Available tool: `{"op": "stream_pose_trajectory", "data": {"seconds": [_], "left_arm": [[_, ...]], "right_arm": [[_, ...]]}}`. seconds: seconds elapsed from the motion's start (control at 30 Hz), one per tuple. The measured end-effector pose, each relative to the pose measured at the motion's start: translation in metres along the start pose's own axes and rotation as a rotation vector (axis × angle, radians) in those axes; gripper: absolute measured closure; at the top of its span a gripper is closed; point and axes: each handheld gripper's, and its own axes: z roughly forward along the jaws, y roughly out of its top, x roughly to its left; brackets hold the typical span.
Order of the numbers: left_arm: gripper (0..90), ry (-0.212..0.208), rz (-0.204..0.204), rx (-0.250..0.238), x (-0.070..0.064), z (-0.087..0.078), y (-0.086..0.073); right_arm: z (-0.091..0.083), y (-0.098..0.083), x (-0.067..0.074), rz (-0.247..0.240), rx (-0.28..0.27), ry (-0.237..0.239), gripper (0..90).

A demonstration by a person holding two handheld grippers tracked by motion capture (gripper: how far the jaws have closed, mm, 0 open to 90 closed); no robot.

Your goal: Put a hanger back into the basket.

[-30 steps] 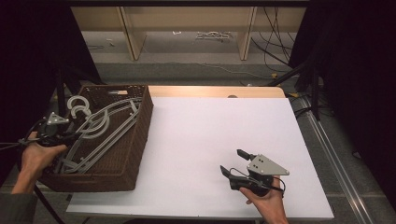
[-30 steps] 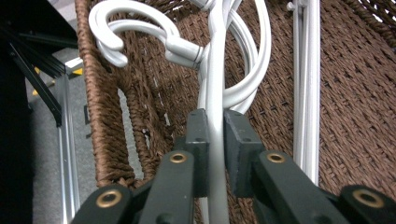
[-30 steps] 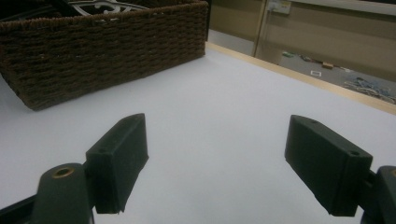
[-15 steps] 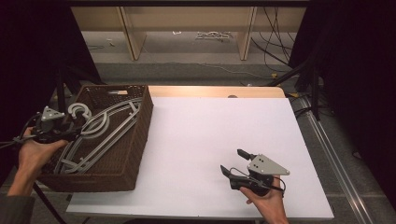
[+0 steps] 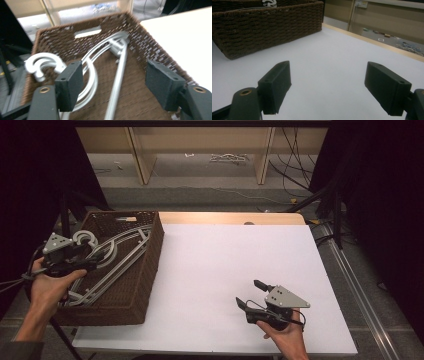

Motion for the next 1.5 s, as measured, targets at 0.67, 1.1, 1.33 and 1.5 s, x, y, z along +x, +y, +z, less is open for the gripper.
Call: {"op": "stream_pose_trajectory", "data": {"seconds": [0.67, 1.1, 1.33, 1.5], "left_arm": [[20.8, -0.145, -0.050, -0.139, -0.064, -0.010, 0.001], [19.2, -0.192, -0.041, -0.180, -0.091, -0.011, 0.000], [18.9, -0.243, -0.034, -0.197, -0.116, -0.012, -0.008], [17.7, -0.282, -0.019, -0.215, -0.132, -0.012, -0.015]], "right_arm": [[0.000, 0.000, 0.000, 0.009, -0.004, 0.011, 20.7], [0.000, -0.001, -0.001, 0.016, -0.011, 0.013, 20.1], [0.000, -0.001, 0.000, 0.036, 0.007, 0.024, 19.7], [0.000, 0.000, 0.002, 0.027, 0.000, 0.027, 19.1]]}}
